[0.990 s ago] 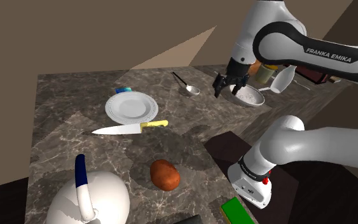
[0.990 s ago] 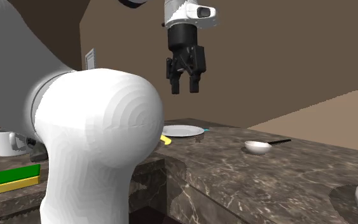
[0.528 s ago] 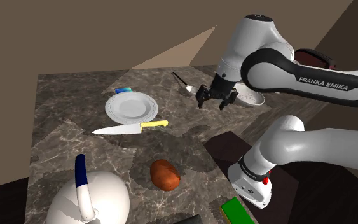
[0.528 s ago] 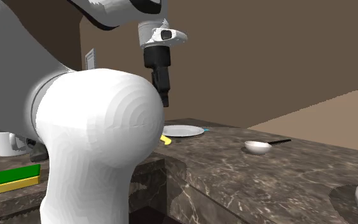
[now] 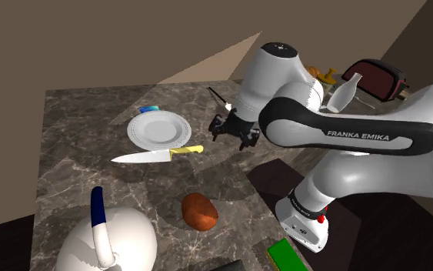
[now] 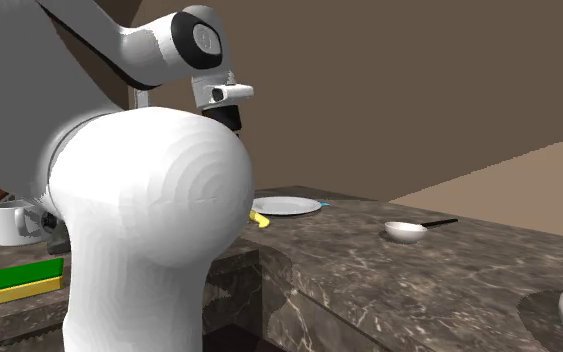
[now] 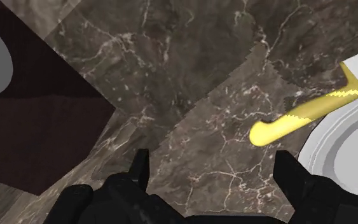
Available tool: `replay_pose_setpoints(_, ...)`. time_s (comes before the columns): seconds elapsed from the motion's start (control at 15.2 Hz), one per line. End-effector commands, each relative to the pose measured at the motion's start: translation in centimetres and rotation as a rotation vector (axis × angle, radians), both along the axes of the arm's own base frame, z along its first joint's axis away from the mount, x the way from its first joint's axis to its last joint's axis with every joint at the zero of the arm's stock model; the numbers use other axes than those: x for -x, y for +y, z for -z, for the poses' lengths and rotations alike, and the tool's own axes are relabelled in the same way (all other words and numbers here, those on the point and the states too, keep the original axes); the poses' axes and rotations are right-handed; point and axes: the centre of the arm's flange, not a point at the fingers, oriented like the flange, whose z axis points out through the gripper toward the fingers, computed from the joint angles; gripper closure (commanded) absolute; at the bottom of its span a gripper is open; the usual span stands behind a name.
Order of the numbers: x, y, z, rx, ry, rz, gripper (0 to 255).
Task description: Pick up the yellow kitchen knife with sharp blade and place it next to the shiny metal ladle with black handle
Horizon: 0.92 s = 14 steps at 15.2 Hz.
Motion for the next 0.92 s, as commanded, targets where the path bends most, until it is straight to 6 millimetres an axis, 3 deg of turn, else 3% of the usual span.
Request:
replay_pose_setpoints(0.0,-1.2,2.5,1.2,-0.004,-0.03,0.081,0)
replay_pose_setpoints(0.53,-7.4,10.2,5.1,-0.003,-0.143,0.385,0)
replay_pose_setpoints(0.86,-11.9,13.5,6.9,-0.002,-0.204,0.55,0)
